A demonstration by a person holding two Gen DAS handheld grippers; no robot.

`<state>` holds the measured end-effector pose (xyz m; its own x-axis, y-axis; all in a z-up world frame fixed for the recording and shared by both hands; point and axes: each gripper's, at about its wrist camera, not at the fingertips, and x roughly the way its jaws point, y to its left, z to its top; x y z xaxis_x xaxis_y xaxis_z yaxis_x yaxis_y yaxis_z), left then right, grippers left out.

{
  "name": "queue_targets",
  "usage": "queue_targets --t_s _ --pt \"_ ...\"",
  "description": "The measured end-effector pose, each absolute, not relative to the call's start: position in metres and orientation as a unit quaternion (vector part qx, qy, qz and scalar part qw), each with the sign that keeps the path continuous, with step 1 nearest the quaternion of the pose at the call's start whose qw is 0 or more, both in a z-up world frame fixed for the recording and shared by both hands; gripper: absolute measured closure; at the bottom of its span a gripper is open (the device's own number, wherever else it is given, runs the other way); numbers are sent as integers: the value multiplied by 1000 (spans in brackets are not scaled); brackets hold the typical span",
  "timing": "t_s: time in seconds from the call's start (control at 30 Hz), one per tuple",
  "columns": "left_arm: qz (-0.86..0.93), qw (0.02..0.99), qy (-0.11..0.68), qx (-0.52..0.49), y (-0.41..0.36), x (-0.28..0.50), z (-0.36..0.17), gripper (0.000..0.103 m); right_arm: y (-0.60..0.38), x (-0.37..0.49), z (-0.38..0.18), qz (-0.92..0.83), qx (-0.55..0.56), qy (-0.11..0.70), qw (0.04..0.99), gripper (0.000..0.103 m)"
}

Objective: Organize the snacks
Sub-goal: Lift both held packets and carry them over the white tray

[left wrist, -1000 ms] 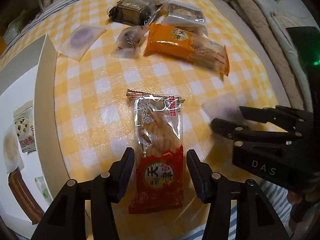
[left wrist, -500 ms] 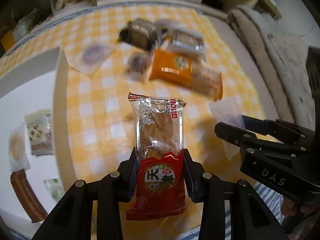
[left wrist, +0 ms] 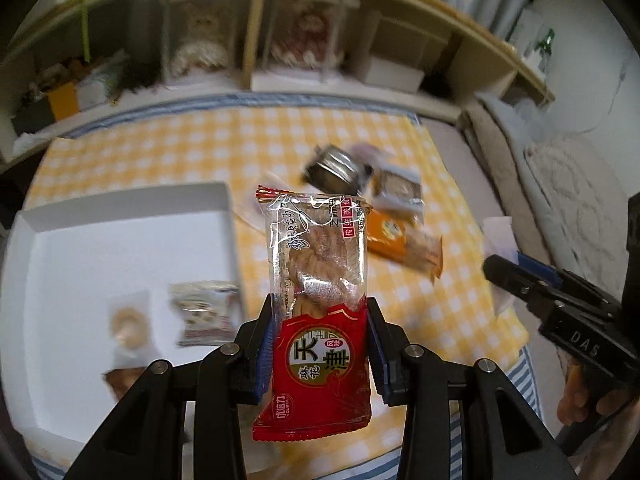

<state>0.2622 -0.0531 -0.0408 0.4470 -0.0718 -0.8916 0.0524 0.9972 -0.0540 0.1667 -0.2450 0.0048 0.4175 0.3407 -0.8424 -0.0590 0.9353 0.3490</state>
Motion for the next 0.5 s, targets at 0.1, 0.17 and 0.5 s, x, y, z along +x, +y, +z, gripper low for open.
queue_targets --t_s 0.1,0.17,0.5 --pt "-30 857 514 -9 -36 246 -18 63 -242 161 21 126 141 507 841 57" --pt "-25 861 508 -8 -23 235 -5 63 -236 158 29 130 143 497 846 57" --pt "5 874 486 -12 47 176 49 63 -189 150 50 160 144 480 851 57"
